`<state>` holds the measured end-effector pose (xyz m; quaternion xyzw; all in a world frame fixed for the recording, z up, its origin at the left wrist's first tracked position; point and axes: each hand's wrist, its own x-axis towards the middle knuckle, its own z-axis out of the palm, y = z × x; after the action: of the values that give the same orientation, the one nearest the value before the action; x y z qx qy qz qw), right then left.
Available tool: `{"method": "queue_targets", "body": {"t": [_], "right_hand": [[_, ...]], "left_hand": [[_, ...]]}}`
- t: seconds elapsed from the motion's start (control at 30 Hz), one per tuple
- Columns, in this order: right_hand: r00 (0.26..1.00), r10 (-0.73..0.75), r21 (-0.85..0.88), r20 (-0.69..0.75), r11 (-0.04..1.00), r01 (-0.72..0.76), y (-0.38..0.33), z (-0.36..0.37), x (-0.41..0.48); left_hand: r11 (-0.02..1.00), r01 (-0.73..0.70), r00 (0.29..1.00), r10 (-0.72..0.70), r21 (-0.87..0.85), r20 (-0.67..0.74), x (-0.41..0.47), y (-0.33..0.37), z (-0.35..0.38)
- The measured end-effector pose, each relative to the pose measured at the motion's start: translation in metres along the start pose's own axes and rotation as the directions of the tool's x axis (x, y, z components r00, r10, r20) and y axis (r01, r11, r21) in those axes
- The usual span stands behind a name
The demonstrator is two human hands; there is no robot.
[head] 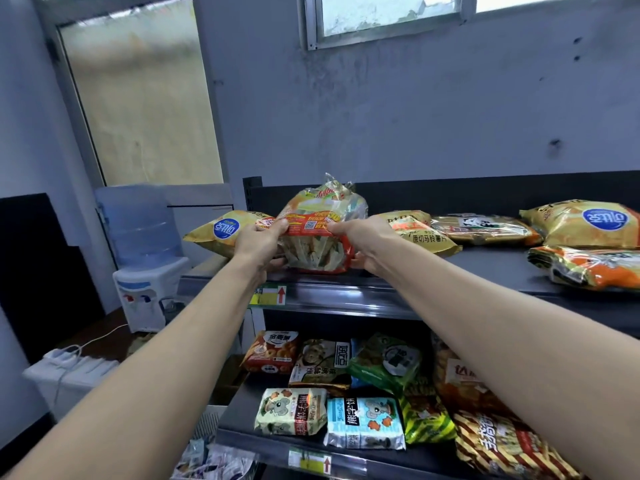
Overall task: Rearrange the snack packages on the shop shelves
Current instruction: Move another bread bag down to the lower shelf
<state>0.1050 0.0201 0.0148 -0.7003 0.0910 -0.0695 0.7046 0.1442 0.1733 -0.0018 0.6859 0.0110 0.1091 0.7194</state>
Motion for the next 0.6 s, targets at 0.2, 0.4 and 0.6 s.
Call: {"method": "queue_targets", "body": {"t": [0.2,0.4,0.6], "right_hand": [[0.996,-0.080,0.085,-0.036,0.993,0.083,-0.001,-0.011,0.000],[0.986,-0.145,0.177,0.081,0.976,0.129,-0.002,-0.023,-0.009],[0.954,-0.193,0.312,0.229,0.943,0.116,0.007,-0.041,-0.031]], "left_hand": [[0.986,-0.128,0.992,0.125,-0.105,-0.034,-0.005,0.008,0.006],[0.964,-0.245,0.965,0.233,-0.104,-0.118,-0.024,0.022,-0.007],[0.987,-0.154,0.988,0.153,-0.056,-0.015,-0.065,0.017,-0.008]]}}
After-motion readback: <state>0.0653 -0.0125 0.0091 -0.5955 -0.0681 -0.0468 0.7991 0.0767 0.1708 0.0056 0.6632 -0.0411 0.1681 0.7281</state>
